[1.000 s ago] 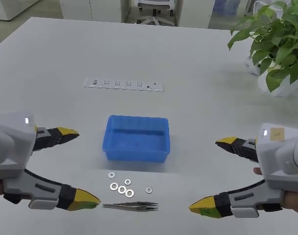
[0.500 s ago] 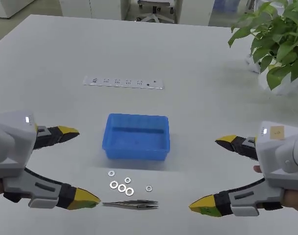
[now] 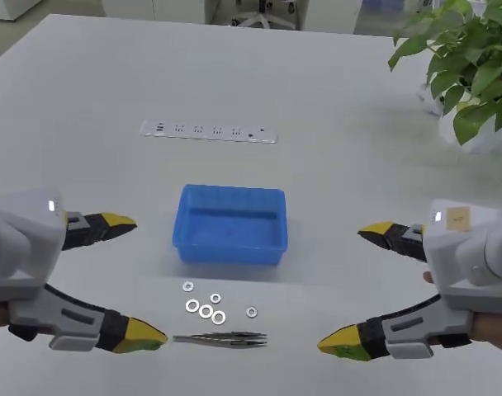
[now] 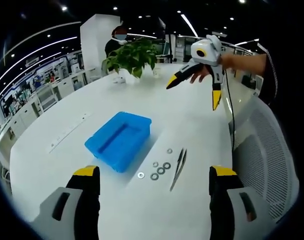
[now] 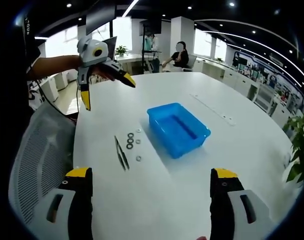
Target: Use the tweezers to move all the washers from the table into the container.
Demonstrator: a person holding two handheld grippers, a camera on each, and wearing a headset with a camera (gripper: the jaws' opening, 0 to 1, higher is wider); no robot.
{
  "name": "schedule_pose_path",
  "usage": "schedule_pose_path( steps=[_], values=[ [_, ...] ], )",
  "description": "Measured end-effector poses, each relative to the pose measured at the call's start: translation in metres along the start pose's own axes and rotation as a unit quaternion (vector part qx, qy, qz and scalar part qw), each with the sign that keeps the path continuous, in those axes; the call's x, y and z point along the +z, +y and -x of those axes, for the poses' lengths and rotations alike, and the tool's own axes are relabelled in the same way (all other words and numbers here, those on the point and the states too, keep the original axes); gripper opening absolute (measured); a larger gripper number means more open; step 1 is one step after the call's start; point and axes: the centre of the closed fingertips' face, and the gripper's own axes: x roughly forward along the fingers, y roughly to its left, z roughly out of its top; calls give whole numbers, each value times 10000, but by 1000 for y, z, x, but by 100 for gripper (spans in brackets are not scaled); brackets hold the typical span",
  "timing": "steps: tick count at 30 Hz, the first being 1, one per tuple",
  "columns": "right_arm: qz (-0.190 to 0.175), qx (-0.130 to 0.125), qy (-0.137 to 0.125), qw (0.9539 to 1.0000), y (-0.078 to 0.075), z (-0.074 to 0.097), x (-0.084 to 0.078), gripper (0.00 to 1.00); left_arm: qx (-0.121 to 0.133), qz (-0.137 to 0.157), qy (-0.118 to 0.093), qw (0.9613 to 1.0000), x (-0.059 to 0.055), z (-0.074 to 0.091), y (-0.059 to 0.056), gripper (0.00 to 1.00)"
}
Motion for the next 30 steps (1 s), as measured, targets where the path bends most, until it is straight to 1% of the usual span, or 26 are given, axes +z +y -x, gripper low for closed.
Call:
schedule_pose_path(
  steps=[6, 11, 15, 17, 20, 23, 25, 26, 30],
  values=[
    [117, 38, 81, 9999, -1, -5, -3, 97, -65, -125, 152, 9998, -8, -6, -2, 93],
    [217, 86, 222, 9995, 0, -9, -9, 95, -143, -184, 298, 9993, -15, -12, -5, 91],
    [317, 144, 299, 9989, 1, -13, -12, 90, -224, -228, 376, 9988, -21, -16, -9, 88],
    [403, 193, 343, 9984, 3, -16, -14, 86, -270, -255, 466, 9982, -25, -19, -10, 87],
    [471, 222, 368, 9980, 5, -20, -15, 84, -362, -305, 550, 9974, -30, -23, -13, 84],
    [528, 281, 376, 9975, 6, -25, -15, 81, -424, -317, 567, 9970, -32, -26, -15, 82],
    [586, 320, 401, 9970, 8, -28, -16, 79, -459, -366, 600, 9965, -34, -29, -15, 78],
    [632, 346, 429, 9965, 8, -30, -17, 78, -469, -395, 640, 9961, -36, -30, -15, 77],
    [771, 443, 488, 9948, 11, -36, -17, 75, -548, -473, 693, 9950, -39, -35, -18, 73]
  ],
)
